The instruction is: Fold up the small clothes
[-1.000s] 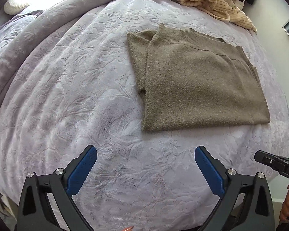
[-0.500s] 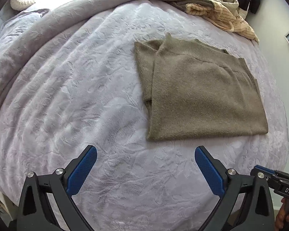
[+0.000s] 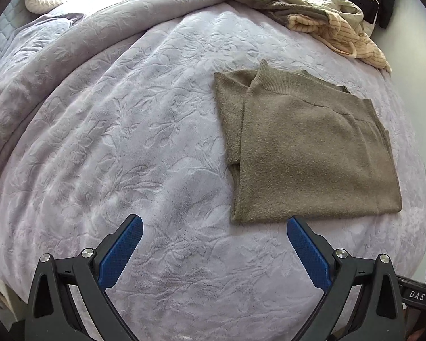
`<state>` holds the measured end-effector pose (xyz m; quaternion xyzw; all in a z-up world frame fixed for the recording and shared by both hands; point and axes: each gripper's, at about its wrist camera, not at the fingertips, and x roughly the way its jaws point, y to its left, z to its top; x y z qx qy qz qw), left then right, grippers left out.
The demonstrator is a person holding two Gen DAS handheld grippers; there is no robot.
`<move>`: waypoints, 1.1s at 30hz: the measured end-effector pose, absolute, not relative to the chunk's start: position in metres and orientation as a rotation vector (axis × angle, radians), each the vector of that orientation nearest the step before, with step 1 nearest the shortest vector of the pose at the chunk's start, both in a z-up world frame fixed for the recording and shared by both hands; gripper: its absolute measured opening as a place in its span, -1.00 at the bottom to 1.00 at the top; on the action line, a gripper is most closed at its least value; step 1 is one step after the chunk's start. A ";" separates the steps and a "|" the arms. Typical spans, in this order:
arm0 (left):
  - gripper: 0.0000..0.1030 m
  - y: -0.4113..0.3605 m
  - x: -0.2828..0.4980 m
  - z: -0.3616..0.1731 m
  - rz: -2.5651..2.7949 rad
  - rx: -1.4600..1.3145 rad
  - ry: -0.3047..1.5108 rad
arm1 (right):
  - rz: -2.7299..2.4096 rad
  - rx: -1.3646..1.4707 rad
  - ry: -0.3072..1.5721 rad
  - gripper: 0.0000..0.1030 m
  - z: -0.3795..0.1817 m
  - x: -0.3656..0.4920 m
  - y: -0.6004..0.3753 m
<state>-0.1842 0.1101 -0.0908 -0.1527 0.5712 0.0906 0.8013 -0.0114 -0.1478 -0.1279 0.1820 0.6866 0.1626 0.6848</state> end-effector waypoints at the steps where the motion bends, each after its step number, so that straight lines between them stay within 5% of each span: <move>1: 0.98 0.111 -0.184 -0.093 0.198 -0.337 1.231 | 0.363 0.433 1.547 -0.23 -0.133 -0.011 -0.147; 14: 0.98 0.128 -0.178 -0.125 0.251 -0.391 1.320 | 0.358 0.699 1.561 -0.23 -0.181 0.003 -0.137; 31: 0.98 0.158 -0.156 -0.154 0.173 -0.559 1.355 | 0.367 1.196 1.361 -0.14 -0.235 0.044 -0.109; 32: 0.98 0.159 -0.154 -0.155 0.156 -0.584 1.347 | 0.366 1.239 1.362 -0.21 -0.239 0.046 -0.108; 33: 0.98 0.160 -0.150 -0.156 0.140 -0.608 1.342 | 0.374 1.285 1.359 -0.57 -0.241 0.047 -0.109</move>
